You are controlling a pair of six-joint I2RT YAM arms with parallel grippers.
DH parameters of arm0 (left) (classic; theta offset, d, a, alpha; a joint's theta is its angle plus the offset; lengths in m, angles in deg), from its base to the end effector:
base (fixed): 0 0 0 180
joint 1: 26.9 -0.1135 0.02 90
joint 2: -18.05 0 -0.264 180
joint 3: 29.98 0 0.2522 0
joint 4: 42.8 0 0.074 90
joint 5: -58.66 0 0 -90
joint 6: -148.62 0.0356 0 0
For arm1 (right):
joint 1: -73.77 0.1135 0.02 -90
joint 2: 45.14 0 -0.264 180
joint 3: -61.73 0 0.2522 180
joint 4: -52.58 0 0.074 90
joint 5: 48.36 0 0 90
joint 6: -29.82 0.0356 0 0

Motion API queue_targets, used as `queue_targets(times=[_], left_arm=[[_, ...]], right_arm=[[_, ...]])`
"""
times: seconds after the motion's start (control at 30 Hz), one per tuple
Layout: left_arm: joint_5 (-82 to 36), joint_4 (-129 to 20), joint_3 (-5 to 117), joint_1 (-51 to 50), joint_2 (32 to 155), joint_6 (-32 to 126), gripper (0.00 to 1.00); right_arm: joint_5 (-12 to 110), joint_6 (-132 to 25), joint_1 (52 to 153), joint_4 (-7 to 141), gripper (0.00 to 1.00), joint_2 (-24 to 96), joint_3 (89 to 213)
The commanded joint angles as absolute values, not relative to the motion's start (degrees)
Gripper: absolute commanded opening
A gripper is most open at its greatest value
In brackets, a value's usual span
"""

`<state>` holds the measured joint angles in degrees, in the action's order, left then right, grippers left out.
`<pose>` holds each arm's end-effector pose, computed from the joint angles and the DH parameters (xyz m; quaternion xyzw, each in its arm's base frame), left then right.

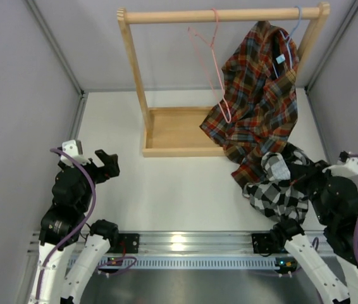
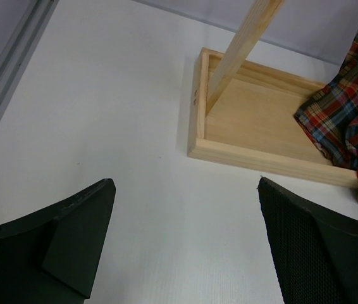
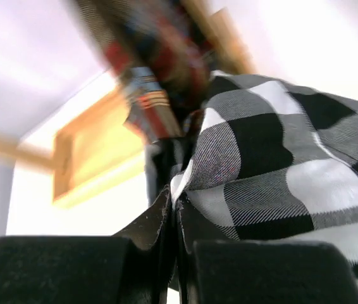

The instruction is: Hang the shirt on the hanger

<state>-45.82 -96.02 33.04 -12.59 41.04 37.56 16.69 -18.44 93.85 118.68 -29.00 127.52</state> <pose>0.0755 -0.0101 0.3541 -0.1239 0.7714 -0.0931 0.6171 0.0349 -0.0032 0.3490 0.2740 0.7439 0.1518 0.5904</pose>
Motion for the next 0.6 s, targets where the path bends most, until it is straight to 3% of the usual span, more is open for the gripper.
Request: queue_targets(times=[0.0, 0.1, 0.2, 0.37, 0.57], left_arm=[[-47.2, -93.3, 33.1, -12.4, 41.1, 37.7, 0.98], [-47.5, -93.3, 33.2, -12.4, 40.8, 37.6, 0.98], [-47.9, -93.3, 33.4, -12.5, 40.8, 37.5, 0.98], [-48.0, -93.1, 33.3, -12.5, 40.8, 37.6, 0.98], [-48.1, -93.2, 33.4, -12.4, 41.4, 37.6, 0.98]], right_arm=[[36.3, -29.0, 94.0, 117.8, 0.0, -20.6, 136.2], [64.7, -29.3, 94.0, 113.8, 0.0, -14.1, 141.0], [74.3, -25.0, 94.1, 106.8, 0.0, -11.0, 145.5], [78.5, -20.2, 94.0, 101.0, 0.0, -5.5, 152.9], [80.4, -3.1, 94.1, 82.1, 0.0, -1.7, 148.2]])
